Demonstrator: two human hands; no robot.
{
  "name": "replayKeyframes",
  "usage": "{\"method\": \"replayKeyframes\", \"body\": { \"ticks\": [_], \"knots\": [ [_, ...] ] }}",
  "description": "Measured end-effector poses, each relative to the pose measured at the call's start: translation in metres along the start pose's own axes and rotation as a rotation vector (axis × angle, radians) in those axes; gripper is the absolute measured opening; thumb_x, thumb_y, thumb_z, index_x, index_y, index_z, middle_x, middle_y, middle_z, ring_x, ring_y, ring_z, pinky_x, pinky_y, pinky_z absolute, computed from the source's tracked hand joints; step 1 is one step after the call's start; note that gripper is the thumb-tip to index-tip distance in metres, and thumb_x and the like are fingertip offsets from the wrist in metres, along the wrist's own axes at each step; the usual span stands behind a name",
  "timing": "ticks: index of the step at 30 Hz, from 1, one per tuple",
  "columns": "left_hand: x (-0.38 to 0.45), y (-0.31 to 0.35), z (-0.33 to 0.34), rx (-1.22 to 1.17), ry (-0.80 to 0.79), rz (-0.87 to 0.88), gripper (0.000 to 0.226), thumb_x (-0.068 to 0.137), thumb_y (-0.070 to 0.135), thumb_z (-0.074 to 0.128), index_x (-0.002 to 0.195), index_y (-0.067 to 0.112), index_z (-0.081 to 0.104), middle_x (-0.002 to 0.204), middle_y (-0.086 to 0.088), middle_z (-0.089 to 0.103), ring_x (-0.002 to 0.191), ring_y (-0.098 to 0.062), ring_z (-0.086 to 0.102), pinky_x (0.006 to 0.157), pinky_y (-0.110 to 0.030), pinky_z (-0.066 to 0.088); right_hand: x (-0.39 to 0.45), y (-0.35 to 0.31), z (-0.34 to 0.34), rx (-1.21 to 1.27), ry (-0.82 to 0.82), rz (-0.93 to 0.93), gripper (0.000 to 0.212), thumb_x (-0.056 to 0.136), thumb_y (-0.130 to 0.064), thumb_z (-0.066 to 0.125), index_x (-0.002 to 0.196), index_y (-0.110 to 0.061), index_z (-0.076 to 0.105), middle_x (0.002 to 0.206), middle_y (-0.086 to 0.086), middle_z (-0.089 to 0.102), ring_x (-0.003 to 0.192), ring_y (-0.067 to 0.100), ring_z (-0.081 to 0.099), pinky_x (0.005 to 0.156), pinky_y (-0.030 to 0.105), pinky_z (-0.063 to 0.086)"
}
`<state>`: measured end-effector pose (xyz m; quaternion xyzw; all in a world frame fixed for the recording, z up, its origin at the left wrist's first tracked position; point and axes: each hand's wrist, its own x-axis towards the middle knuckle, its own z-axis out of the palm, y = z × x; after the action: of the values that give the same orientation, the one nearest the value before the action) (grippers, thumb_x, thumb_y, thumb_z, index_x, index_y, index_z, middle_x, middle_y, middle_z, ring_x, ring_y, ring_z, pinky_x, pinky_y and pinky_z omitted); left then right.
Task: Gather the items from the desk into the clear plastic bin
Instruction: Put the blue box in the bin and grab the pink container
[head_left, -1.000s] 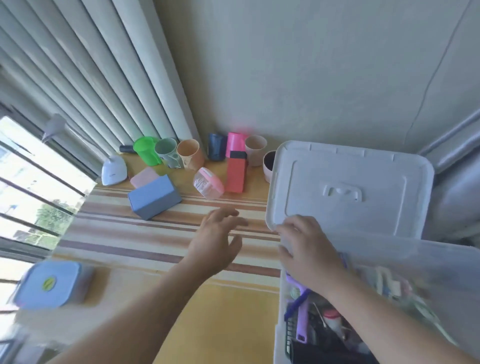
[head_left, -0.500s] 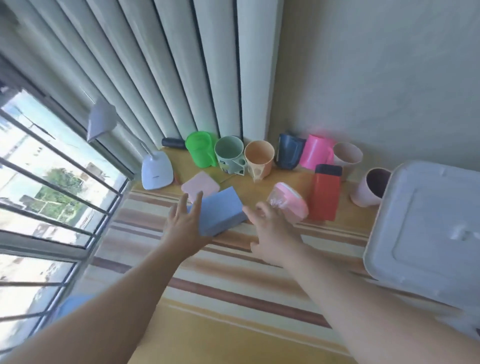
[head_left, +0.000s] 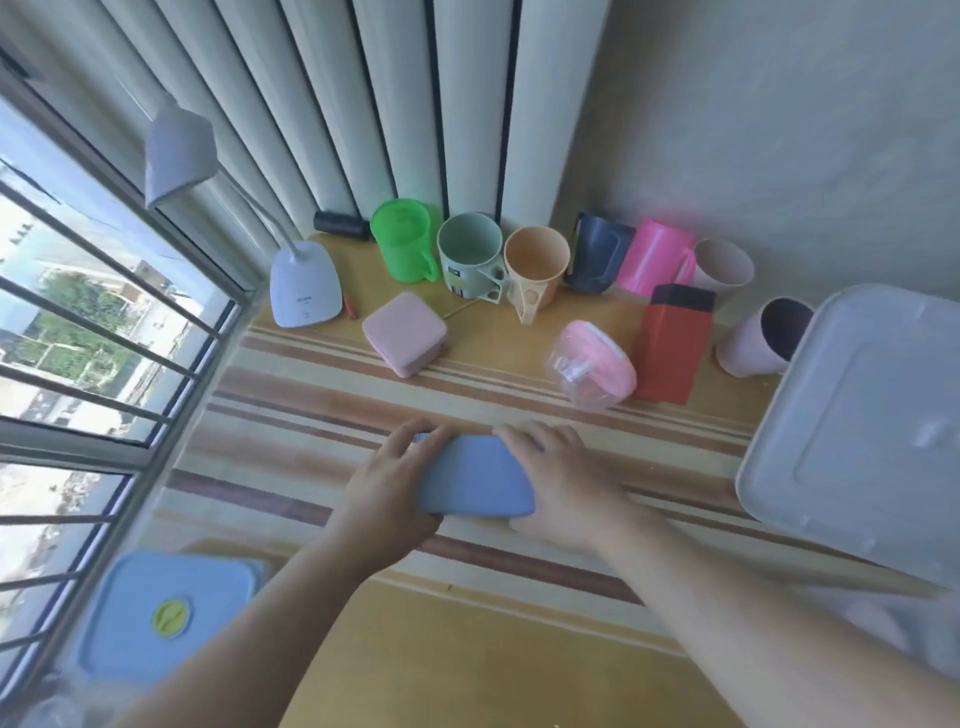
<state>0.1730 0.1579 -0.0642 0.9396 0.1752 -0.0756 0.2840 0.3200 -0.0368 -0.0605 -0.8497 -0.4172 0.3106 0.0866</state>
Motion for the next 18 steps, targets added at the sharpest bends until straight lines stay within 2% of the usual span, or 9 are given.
{"method": "replayKeyframes", "body": {
  "ticks": [5,8,9,11,13,14,16,18],
  "knots": [
    [-0.021,0.05,-0.024,-0.081,-0.146,0.186,0.104,0.071,0.04,0.08,0.152,0.057,0.016,0.154,0.028,0.031,0.134,-0.01,0.046,0.098,-0.033,0.048,-0.081,0.015,-0.018,0.195,0.083,0.073,0.094,0.062,-0.043,0.077,0.146,-0.037,0.035,0.143,-0.016,0.041,0.131,0.016,0.044,0.103,0.034,0.045],
    [-0.023,0.098,-0.045,-0.112,-0.149,0.252,0.11,0.072,0.048,0.083,0.156,0.056,0.013,0.154,0.025,0.039,0.141,0.0,0.037,0.113,-0.024,0.033,-0.134,0.035,-0.051,0.327,0.167,0.126,0.091,0.059,-0.043,0.078,0.142,-0.045,0.042,0.135,-0.026,0.044,0.123,0.004,0.049,0.096,0.027,0.046],
    [-0.023,0.117,-0.053,-0.147,-0.141,0.263,0.107,0.072,0.049,0.085,0.156,0.055,0.018,0.152,0.024,0.043,0.139,0.003,0.038,0.113,-0.022,0.032,-0.154,0.042,-0.063,0.399,0.188,0.13,0.086,0.06,-0.04,0.079,0.139,-0.049,0.044,0.132,-0.029,0.047,0.119,0.002,0.053,0.093,0.027,0.049],
    [-0.024,0.159,-0.064,-0.297,-0.174,0.271,0.092,0.074,0.043,0.089,0.15,0.051,0.038,0.145,0.023,0.052,0.133,0.004,0.048,0.112,-0.026,0.039,-0.194,0.056,-0.085,0.556,0.226,0.091,0.075,0.065,-0.033,0.079,0.13,-0.056,0.05,0.125,-0.029,0.055,0.114,0.0,0.059,0.09,0.029,0.054],
    [-0.028,0.204,-0.067,-0.545,-0.252,0.222,0.072,0.078,0.036,0.089,0.139,0.049,0.054,0.13,0.015,0.065,0.118,-0.008,0.065,0.101,-0.038,0.055,-0.232,0.069,-0.101,0.634,0.312,0.027,0.064,0.072,-0.032,0.076,0.126,-0.059,0.055,0.125,-0.033,0.055,0.12,-0.001,0.057,0.094,0.022,0.049],
    [-0.031,0.227,-0.065,-0.627,-0.279,0.184,0.062,0.078,0.04,0.086,0.133,0.05,0.057,0.123,0.012,0.069,0.11,-0.016,0.07,0.093,-0.042,0.059,-0.251,0.076,-0.105,0.631,0.369,0.0,0.061,0.072,-0.034,0.074,0.126,-0.057,0.055,0.126,-0.034,0.054,0.124,-0.002,0.054,0.095,0.016,0.044],
    [-0.04,0.272,-0.055,-0.68,-0.259,0.133,0.049,0.08,0.051,0.077,0.126,0.046,0.062,0.117,0.006,0.07,0.106,-0.025,0.07,0.092,-0.048,0.059,-0.29,0.093,-0.11,0.579,0.468,-0.009,0.066,0.071,-0.045,0.075,0.131,-0.054,0.049,0.128,-0.034,0.05,0.128,-0.004,0.048,0.094,0.005,0.037],
    [-0.052,0.315,-0.038,-0.764,-0.258,0.109,0.035,0.086,0.048,0.071,0.118,0.034,0.068,0.115,-0.007,0.071,0.105,-0.025,0.069,0.094,-0.048,0.056,-0.336,0.11,-0.109,0.52,0.519,0.016,0.082,0.066,-0.056,0.079,0.139,-0.049,0.043,0.135,-0.028,0.044,0.13,-0.006,0.044,0.096,0.006,0.037]
  ]
}}
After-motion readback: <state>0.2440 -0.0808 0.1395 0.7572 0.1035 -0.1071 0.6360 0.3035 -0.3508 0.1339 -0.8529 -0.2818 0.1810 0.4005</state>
